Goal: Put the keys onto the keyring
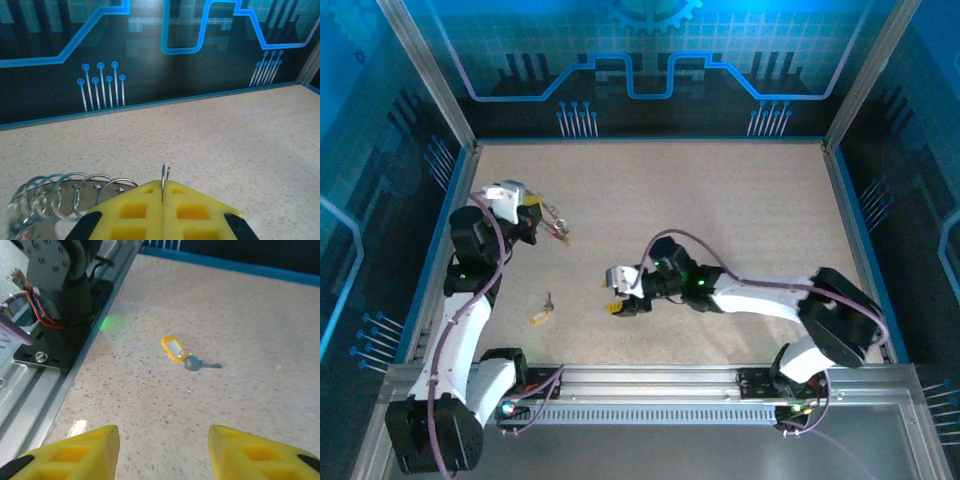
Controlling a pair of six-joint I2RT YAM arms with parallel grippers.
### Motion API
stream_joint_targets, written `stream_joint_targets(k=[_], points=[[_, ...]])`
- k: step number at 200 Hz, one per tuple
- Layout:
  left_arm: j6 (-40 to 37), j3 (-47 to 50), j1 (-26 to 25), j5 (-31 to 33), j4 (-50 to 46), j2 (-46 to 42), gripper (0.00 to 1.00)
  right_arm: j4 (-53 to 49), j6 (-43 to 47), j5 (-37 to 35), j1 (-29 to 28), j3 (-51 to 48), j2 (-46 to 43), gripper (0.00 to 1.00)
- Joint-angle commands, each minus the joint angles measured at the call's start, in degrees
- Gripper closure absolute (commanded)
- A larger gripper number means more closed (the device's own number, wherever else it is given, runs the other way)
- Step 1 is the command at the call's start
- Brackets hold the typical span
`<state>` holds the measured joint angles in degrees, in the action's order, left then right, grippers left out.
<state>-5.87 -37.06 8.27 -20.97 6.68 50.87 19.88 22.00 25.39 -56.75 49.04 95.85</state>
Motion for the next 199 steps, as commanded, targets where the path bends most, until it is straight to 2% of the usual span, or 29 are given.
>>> stream_joint_targets(k=[1,60,91,109,160,199], points=[[0.85,-1.28,0.73,1.52,1.5,-1.34,1.0,6.9,-2.3,-0.96,-1.14,5.68,6.14,0.49],[2.22,-0.9,2.95,5.22,0.99,-1.0,1.0,2.05,-1.51,-9.65,-5.87,20.12,21.07,0.49],[2.81,-0.65,3.5,6.8,0.42,-1.0,1.0,2.18,-5.26,-15.31,-8.39,25.79,27.47,0.47],[2.89,-0.73,3.68,6.25,0.71,-0.79,1.0,2.38,-6.76,-20.94,-10.08,27.81,30.23,0.45],[3.54,-0.57,3.77,5.35,1.27,-0.07,1.0,-2.02,-10.84,-29.45,-11.41,32.49,34.08,0.44],[4.02,-0.64,3.79,4.67,1.67,0.4,1.0,-3.17,-12.7,-26.88,-11.59,34.19,35.48,0.45]])
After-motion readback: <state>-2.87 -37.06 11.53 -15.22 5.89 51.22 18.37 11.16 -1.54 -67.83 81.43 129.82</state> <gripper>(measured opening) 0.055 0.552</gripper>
